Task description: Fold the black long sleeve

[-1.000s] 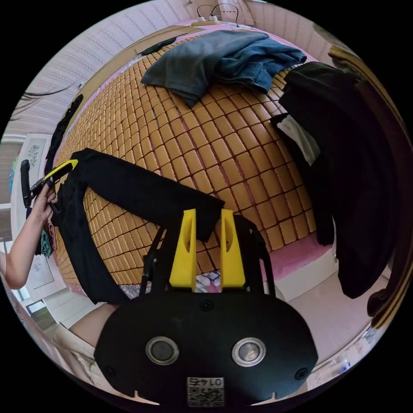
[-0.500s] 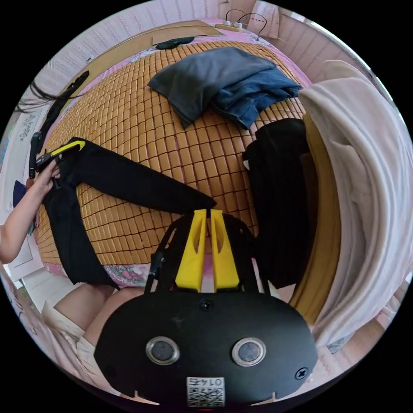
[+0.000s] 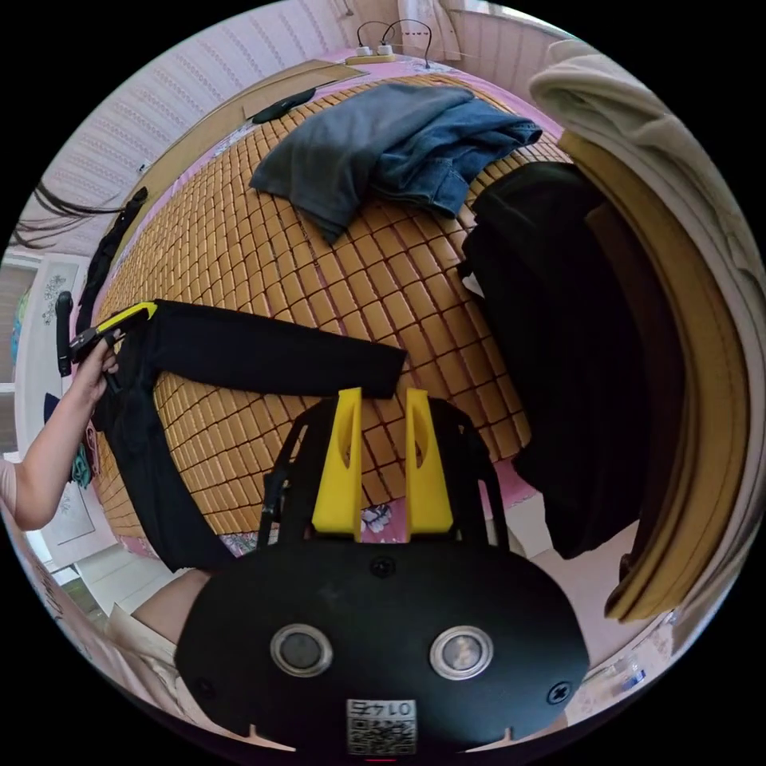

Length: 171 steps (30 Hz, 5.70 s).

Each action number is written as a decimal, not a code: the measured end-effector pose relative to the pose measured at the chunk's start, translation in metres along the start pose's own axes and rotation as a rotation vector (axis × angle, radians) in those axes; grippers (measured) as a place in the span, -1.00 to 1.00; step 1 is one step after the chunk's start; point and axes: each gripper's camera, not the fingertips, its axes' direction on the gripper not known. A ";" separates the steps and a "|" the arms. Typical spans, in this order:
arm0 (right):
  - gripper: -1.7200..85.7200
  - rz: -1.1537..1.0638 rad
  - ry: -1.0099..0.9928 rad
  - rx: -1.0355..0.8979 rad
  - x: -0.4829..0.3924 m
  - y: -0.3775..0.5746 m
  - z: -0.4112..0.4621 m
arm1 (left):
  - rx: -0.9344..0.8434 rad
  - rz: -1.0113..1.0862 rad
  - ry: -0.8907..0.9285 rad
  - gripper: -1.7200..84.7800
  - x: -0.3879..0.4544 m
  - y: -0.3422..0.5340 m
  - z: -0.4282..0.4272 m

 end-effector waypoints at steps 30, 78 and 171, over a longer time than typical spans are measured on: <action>-0.88 -0.132 0.094 -0.042 -0.030 -0.021 -0.008 | 0.004 0.041 -0.013 -0.98 0.030 0.013 0.044; -0.64 -0.206 -0.278 0.218 0.095 0.180 -0.097 | 0.223 0.934 0.294 -0.98 0.378 0.113 -0.028; -0.97 -0.743 0.037 0.234 -0.208 -0.123 0.650 | 0.158 -0.475 -0.157 -0.98 -0.282 0.108 -0.478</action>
